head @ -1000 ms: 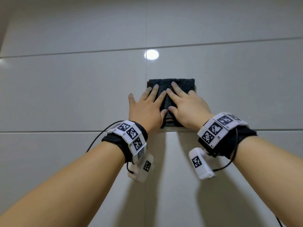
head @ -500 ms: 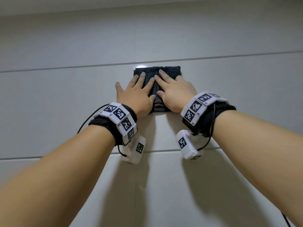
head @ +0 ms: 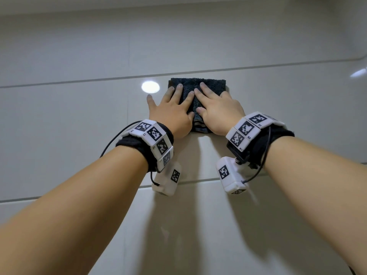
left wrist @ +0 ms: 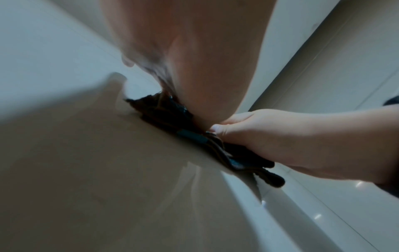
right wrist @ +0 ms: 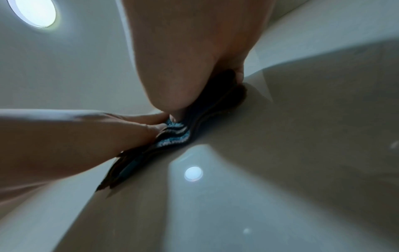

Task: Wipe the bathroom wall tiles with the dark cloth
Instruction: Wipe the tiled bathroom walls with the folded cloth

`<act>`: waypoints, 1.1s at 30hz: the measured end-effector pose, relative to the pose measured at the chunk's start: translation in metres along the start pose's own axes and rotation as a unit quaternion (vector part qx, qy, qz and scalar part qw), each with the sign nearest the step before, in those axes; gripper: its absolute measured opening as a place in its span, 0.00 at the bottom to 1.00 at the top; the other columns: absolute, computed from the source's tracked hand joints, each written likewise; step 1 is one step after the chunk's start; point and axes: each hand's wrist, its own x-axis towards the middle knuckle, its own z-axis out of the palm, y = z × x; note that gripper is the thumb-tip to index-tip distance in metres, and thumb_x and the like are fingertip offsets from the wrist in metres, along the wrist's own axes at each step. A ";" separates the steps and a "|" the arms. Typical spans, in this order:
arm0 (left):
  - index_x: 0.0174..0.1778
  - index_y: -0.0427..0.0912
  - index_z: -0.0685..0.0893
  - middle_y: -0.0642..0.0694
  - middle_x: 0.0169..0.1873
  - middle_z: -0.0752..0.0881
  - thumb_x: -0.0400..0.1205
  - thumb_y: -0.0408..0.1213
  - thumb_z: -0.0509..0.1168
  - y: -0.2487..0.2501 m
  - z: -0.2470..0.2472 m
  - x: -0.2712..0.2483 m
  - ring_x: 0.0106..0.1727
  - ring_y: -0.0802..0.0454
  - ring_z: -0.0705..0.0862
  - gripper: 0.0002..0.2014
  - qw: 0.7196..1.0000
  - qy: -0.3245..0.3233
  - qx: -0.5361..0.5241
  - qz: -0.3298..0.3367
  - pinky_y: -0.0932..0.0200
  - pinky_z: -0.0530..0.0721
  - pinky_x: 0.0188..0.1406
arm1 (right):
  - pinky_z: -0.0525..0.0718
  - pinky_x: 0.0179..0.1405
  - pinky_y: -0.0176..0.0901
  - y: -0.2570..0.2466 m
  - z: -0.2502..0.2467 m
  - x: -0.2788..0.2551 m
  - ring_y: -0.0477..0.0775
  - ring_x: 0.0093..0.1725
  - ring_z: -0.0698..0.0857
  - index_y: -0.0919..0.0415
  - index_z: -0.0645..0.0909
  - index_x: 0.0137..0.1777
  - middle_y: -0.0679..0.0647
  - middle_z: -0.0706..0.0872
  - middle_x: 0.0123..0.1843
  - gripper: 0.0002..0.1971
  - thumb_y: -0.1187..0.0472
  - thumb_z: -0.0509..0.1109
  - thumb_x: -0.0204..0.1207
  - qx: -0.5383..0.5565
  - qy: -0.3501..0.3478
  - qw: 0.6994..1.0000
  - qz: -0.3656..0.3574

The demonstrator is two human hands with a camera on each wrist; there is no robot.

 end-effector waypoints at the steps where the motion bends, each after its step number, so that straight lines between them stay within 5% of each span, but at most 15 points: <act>1: 0.88 0.61 0.44 0.52 0.88 0.42 0.89 0.56 0.45 0.009 0.001 0.001 0.88 0.51 0.41 0.30 1.000 0.003 -0.003 0.006 0.23 0.41 0.79 | 0.73 0.69 0.58 0.009 0.000 -0.004 0.64 0.76 0.64 0.39 0.45 0.86 0.37 0.42 0.87 0.28 0.44 0.48 0.88 0.002 0.000 1.000 0.004; 9: 0.88 0.59 0.45 0.49 0.88 0.42 0.89 0.53 0.45 0.088 0.018 -0.003 0.88 0.48 0.41 0.30 0.998 0.015 -0.026 0.048 0.24 0.44 0.80 | 0.74 0.65 0.58 0.077 0.002 -0.051 0.62 0.71 0.68 0.40 0.46 0.86 0.37 0.42 0.87 0.28 0.45 0.48 0.88 0.005 -0.001 0.999 0.043; 16: 0.88 0.57 0.44 0.48 0.88 0.41 0.90 0.51 0.45 0.111 0.023 -0.023 0.88 0.46 0.41 0.30 0.998 -0.005 -0.026 0.061 0.24 0.43 0.80 | 0.73 0.66 0.58 0.089 0.006 -0.080 0.63 0.69 0.69 0.41 0.48 0.86 0.38 0.42 0.88 0.29 0.45 0.51 0.88 0.020 -0.016 0.998 0.061; 24: 0.88 0.56 0.46 0.48 0.88 0.43 0.90 0.54 0.45 0.110 0.028 -0.074 0.88 0.47 0.43 0.30 0.995 -0.033 -0.001 0.090 0.24 0.44 0.80 | 0.74 0.66 0.56 0.068 0.007 -0.132 0.62 0.69 0.70 0.46 0.48 0.87 0.44 0.42 0.88 0.32 0.45 0.55 0.87 -0.007 -0.067 0.996 0.058; 29: 0.88 0.57 0.49 0.49 0.88 0.45 0.88 0.55 0.49 0.088 0.024 -0.103 0.88 0.49 0.46 0.31 0.994 -0.048 0.005 0.098 0.24 0.44 0.80 | 0.72 0.70 0.55 0.037 0.000 -0.150 0.62 0.76 0.66 0.53 0.54 0.86 0.53 0.51 0.87 0.35 0.47 0.63 0.84 -0.030 -0.084 0.996 0.030; 33: 0.88 0.57 0.49 0.50 0.88 0.45 0.88 0.53 0.52 0.066 0.021 -0.119 0.88 0.49 0.47 0.32 0.993 -0.059 0.022 0.097 0.23 0.43 0.79 | 0.77 0.64 0.53 0.009 -0.004 -0.152 0.61 0.74 0.67 0.54 0.58 0.85 0.55 0.54 0.84 0.33 0.50 0.65 0.83 0.010 -0.101 0.995 0.026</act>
